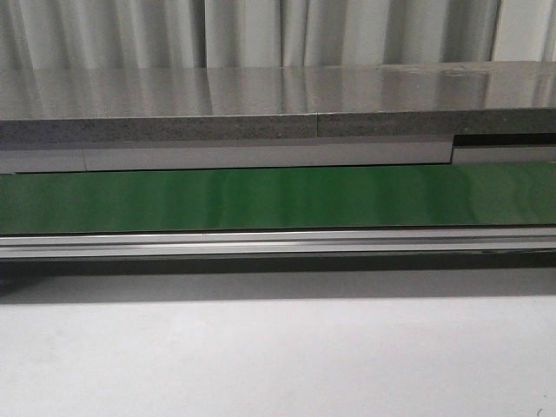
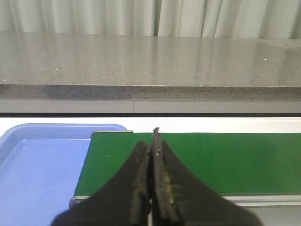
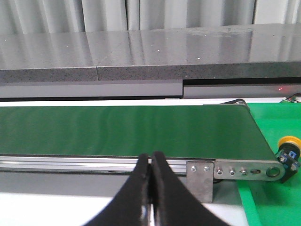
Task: Move button from left to right
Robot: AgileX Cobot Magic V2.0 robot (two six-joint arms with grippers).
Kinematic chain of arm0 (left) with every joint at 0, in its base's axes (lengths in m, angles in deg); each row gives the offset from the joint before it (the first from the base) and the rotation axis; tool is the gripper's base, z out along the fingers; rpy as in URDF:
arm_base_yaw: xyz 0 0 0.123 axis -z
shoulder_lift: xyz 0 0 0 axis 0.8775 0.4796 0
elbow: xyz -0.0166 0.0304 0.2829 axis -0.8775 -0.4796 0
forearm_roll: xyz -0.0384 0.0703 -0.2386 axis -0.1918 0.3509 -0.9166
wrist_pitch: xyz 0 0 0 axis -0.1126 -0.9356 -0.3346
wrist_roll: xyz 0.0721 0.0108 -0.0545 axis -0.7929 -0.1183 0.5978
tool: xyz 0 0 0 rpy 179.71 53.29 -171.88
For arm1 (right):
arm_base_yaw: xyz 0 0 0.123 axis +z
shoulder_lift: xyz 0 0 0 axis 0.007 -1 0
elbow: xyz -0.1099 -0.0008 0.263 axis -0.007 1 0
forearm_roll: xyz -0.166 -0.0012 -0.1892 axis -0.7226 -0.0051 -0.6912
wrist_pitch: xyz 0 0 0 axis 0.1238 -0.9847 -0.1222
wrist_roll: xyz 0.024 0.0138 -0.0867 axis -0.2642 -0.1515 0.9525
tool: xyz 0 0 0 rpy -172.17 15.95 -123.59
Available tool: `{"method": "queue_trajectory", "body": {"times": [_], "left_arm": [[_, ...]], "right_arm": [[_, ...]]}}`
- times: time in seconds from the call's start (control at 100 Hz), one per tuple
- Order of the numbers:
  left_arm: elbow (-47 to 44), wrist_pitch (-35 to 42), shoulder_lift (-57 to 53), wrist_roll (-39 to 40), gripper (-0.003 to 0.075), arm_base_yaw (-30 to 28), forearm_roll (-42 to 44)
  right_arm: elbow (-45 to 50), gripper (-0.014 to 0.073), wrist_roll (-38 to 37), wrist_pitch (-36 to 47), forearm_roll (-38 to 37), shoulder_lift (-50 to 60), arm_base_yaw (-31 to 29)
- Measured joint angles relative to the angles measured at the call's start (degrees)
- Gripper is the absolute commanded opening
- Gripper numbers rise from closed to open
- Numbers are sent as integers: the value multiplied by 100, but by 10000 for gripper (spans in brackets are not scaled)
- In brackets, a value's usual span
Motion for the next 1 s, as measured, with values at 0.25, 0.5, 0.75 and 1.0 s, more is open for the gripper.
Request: {"method": "queue_trajectory", "body": {"times": [0.25, 0.5, 0.75, 1.0], "left_arm": [[0, 24, 0, 0, -20, 0, 17], [-164, 231, 0, 747, -20, 7, 985], [-784, 601, -354, 1810, -20, 195, 1923], [-1379, 804, -1268, 1864, -20, 207, 1974]], "right_arm": [[0, -66, 0, 0, 0, 0, 0], [0, -66, 0, 0, 0, 0, 0], [0, -66, 0, 3, 0, 0, 0], [0, -66, 0, 3, 0, 0, 0]]}}
